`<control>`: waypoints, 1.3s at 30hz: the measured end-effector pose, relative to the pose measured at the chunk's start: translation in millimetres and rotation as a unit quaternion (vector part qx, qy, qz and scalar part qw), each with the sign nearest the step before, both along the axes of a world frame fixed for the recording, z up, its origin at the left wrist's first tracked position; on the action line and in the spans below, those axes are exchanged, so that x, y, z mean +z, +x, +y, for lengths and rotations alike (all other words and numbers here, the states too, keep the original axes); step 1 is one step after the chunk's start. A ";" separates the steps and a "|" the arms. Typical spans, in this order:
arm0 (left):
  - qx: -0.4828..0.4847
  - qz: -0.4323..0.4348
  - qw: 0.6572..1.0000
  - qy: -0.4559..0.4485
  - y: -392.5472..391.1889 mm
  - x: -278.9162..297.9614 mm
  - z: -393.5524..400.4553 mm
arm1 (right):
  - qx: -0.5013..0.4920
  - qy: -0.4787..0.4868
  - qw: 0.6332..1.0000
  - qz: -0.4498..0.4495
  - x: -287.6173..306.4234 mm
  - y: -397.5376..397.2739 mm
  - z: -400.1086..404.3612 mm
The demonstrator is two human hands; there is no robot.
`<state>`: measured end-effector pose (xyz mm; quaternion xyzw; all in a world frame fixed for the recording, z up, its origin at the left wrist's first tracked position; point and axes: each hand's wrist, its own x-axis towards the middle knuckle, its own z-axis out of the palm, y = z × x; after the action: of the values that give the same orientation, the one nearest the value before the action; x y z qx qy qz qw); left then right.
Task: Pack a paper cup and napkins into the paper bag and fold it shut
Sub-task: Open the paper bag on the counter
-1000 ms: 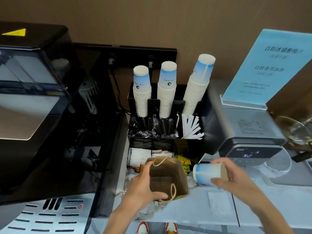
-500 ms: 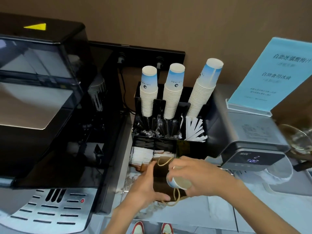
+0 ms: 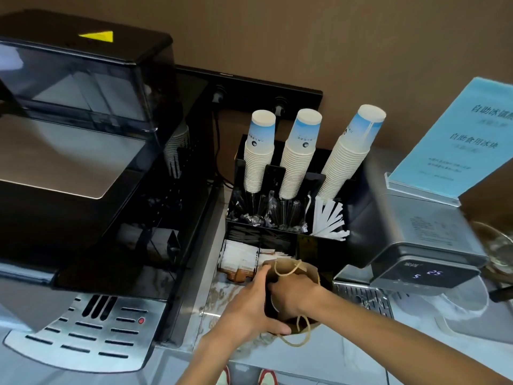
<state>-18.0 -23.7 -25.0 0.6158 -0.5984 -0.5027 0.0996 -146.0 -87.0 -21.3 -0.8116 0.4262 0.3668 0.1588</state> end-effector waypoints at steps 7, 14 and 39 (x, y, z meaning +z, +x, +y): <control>0.001 -0.007 1.000 0.012 -2.6 -1.0 -2.7 | -0.023 -0.002 1.000 -0.016 4.4 13.0 12.2; 0.001 -0.019 1.000 0.016 3.6 -2.7 -6.9 | -0.001 0.054 0.956 0.289 10.6 91.6 43.3; -0.005 -0.047 0.999 0.024 3.0 12.8 -9.5 | -0.576 0.088 0.747 -0.321 16.6 -207.8 48.4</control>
<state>-15.0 -33.3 -12.2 0.6379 -0.5930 -0.4884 0.0540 -353.8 -38.6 -4.7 -0.4641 0.7026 -0.0402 0.5380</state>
